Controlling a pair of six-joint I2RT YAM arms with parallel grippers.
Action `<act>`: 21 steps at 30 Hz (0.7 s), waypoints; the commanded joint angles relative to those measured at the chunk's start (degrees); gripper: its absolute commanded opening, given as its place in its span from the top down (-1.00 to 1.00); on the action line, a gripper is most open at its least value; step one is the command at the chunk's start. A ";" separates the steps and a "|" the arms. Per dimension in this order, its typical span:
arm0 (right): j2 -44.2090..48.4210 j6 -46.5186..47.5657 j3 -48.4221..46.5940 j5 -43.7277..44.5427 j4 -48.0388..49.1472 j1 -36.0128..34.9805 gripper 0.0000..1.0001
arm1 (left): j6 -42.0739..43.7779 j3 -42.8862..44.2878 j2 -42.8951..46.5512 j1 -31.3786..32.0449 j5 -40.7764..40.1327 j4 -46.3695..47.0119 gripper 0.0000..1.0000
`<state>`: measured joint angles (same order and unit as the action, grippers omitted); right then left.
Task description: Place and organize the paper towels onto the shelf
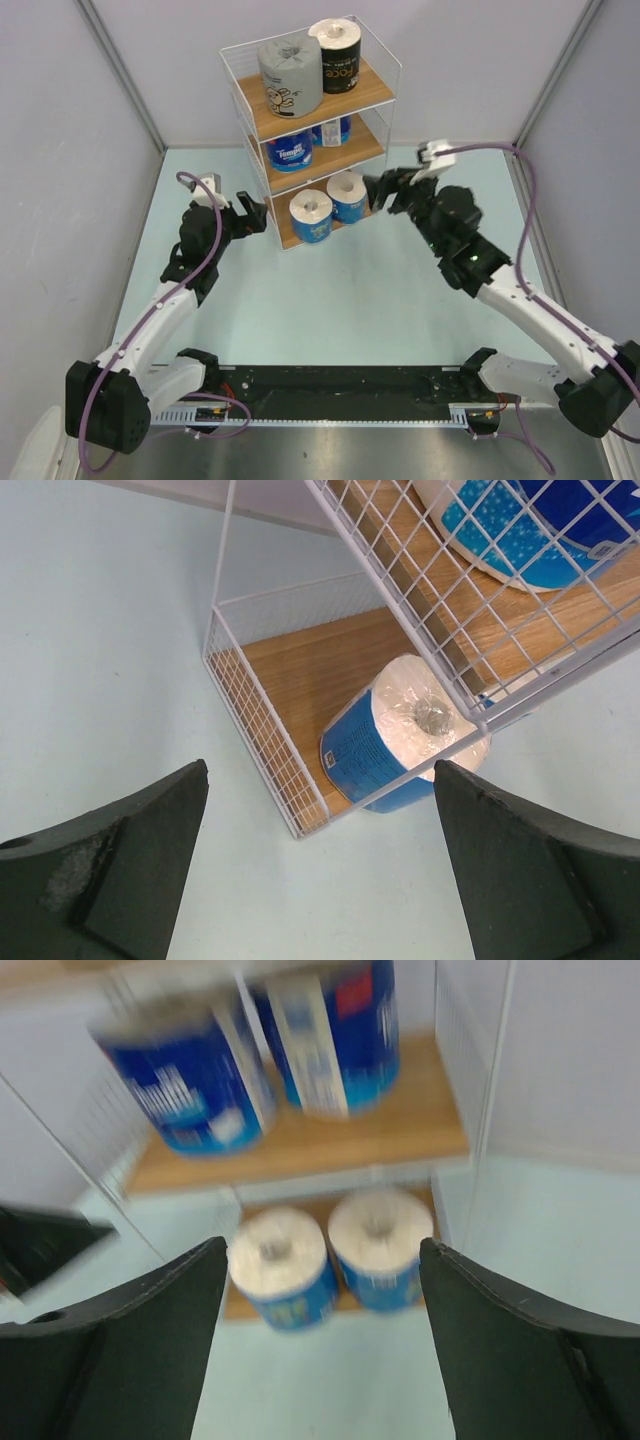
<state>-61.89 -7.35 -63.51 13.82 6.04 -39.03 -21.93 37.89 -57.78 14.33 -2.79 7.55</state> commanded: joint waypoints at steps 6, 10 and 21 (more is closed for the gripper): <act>-11.75 1.19 20.87 -2.57 24.08 1.23 -0.83 | -0.48 3.16 -0.23 -0.35 2.26 1.15 -1.00; -18.78 5.85 22.46 -7.56 31.65 1.32 -0.90 | 0.14 2.54 0.56 -0.35 1.65 1.24 -1.00; -32.32 12.01 19.13 -15.13 40.80 2.64 -0.99 | 0.14 2.19 0.39 -0.35 1.64 1.50 -1.00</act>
<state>-90.45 2.04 -40.86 2.07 40.71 -37.26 -22.00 38.26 -58.11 14.31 -1.69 7.57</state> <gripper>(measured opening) 0.994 0.996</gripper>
